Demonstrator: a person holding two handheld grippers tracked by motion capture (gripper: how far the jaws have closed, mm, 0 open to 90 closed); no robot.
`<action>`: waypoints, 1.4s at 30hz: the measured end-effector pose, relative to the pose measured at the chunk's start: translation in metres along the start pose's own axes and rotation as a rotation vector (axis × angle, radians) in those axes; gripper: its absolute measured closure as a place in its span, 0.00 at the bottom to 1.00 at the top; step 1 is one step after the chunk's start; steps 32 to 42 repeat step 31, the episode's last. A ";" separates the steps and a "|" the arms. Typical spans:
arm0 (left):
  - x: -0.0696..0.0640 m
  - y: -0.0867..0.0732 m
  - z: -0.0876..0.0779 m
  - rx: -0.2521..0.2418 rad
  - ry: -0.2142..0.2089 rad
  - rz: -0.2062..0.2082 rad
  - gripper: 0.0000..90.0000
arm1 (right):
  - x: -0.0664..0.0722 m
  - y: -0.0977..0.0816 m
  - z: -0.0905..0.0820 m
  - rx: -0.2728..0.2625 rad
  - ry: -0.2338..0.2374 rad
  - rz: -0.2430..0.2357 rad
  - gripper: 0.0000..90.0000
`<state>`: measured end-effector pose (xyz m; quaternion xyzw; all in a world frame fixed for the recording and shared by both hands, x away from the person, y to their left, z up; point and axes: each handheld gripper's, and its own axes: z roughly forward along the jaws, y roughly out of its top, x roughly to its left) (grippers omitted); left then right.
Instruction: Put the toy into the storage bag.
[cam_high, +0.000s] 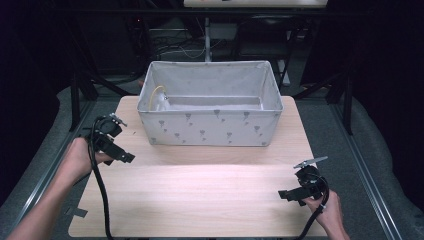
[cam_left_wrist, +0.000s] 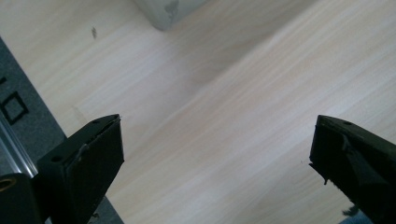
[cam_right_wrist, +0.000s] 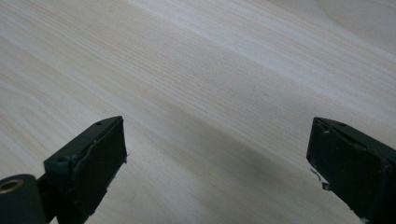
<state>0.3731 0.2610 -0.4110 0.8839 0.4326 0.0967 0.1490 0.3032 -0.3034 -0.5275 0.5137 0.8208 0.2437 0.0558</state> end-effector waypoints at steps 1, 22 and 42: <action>-0.001 -0.004 0.003 0.002 0.000 -0.006 0.03 | 0.000 0.000 0.000 0.001 0.001 -0.001 0.05; -0.024 -0.078 0.093 -0.018 -0.043 -0.180 0.00 | -0.001 0.000 0.001 0.012 0.004 -0.006 0.05; -0.028 -0.078 0.108 0.012 -0.085 -0.110 0.00 | 0.001 0.001 0.002 0.021 0.002 -0.019 0.05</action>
